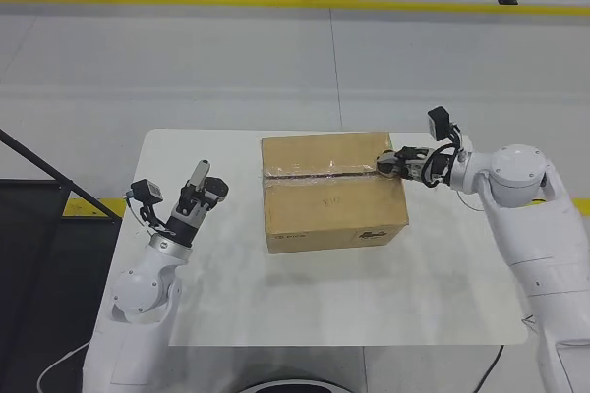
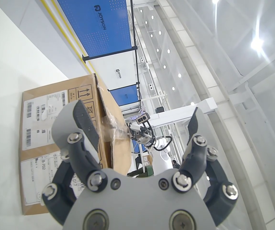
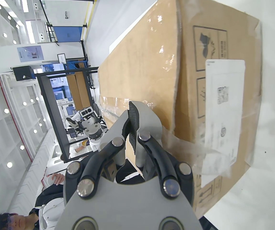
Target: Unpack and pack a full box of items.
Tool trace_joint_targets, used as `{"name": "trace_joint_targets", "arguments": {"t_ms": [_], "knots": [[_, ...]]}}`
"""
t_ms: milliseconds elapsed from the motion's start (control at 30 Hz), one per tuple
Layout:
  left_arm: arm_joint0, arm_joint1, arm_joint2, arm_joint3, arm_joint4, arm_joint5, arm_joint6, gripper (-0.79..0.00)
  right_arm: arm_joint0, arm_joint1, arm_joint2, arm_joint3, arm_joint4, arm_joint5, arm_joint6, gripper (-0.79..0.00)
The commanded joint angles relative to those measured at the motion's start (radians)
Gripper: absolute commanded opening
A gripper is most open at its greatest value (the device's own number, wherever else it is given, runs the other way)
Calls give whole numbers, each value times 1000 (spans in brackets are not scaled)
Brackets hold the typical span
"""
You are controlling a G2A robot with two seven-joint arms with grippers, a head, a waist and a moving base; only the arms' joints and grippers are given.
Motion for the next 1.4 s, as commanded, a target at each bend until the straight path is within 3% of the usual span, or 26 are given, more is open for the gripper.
{"name": "trace_joint_targets", "arguments": {"t_ms": [0, 400, 933, 1067, 1200, 1367], "knots": [[-1, 1, 0, 0, 0, 0, -1, 0, -8, 6, 19, 6, 6, -1, 5, -785], [2, 6, 8, -7, 5, 5, 6, 0, -46, 31, 94, 52, 26, -16, 2, -785], [17, 12, 18, -16, 9, -1, 20, 0, -43, 18, 26, 98, 27, -51, 49, -785], [24, 14, 18, -18, 5, -8, 22, 0, -38, 21, 43, 105, 24, -52, -4, -785], [31, 15, 17, -20, 3, -14, 24, 0, -52, 30, 85, 35, 39, -65, -44, -785], [38, 16, 23, -17, 0, -26, 26, 0, -84, 34, 79, -130, 11, -6, -77, -785]]}}
